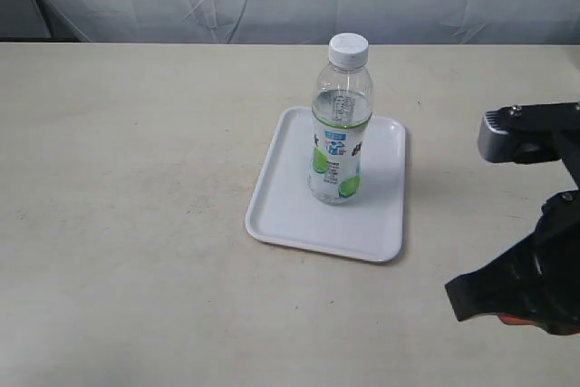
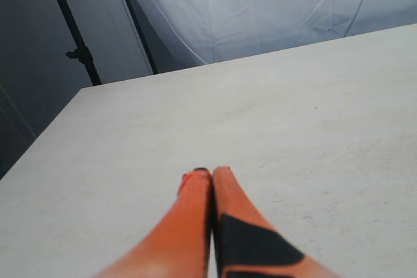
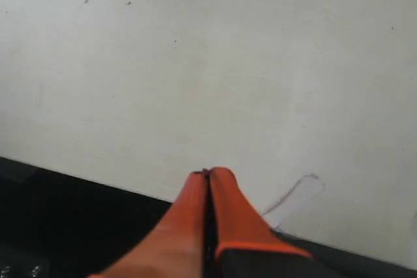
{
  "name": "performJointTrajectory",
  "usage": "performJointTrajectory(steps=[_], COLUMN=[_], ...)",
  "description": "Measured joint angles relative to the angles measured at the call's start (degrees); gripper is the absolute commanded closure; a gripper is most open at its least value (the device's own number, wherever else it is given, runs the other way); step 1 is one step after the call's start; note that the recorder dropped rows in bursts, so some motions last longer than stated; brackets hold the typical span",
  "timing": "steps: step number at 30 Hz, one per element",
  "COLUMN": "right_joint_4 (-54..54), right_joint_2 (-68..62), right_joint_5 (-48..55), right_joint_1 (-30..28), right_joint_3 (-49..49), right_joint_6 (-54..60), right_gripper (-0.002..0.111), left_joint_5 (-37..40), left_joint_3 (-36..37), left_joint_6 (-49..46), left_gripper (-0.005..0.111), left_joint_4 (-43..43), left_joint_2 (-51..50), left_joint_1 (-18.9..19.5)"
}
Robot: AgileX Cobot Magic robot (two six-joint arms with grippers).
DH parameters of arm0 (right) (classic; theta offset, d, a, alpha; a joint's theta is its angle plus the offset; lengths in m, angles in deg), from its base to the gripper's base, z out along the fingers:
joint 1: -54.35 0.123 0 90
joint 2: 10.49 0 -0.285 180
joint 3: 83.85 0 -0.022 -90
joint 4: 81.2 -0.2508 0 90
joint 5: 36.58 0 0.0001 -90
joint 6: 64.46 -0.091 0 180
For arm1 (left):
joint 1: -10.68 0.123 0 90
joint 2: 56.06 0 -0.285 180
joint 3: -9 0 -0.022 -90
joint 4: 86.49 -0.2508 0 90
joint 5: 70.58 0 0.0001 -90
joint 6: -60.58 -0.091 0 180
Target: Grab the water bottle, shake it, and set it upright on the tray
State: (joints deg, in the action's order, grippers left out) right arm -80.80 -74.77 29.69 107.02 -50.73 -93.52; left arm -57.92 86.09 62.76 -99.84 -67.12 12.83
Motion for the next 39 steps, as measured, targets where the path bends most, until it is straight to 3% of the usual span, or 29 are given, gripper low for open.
performJointTrajectory(steps=[2,5,10,16,22,29,39], right_joint_4=[0.8,1.4,-2.2,-4.0,-5.3,-10.5,-8.5], right_joint_2=[1.1,6.7,20.8,37.2,49.7,56.0,56.0], right_joint_5=[-2.9,-16.5,-37.1,-37.7,-36.8,-43.0,-45.3], right_joint_1=[0.0,-1.0,-10.4,-25.5,-36.1,-40.7,-41.0], right_joint_3=[0.1,2.0,10.4,20.6,29.4,40.4,41.6], right_joint_6=[0.0,0.1,0.5,2.6,3.4,3.4,3.6], right_gripper=[0.106,0.106,0.106,0.106,0.106,0.106,0.106], left_joint_5=[0.0,0.0,0.0,0.0,0.0,0.0,0.0], left_joint_3=[0.0,0.0,0.0,0.0,0.0,0.0,0.0], left_joint_6=[0.0,0.0,0.0,0.0,0.0,0.0,0.0], left_gripper=[0.107,0.107,0.107,0.107,0.107,0.107,0.107], left_joint_4=[0.0,0.0,0.0,0.0,0.0,0.0,0.0], left_joint_2=[0.0,0.0,0.0,0.0,0.0,0.0,0.0], left_joint_1=[0.0,0.0,0.0,0.0,0.0,0.0,0.0])
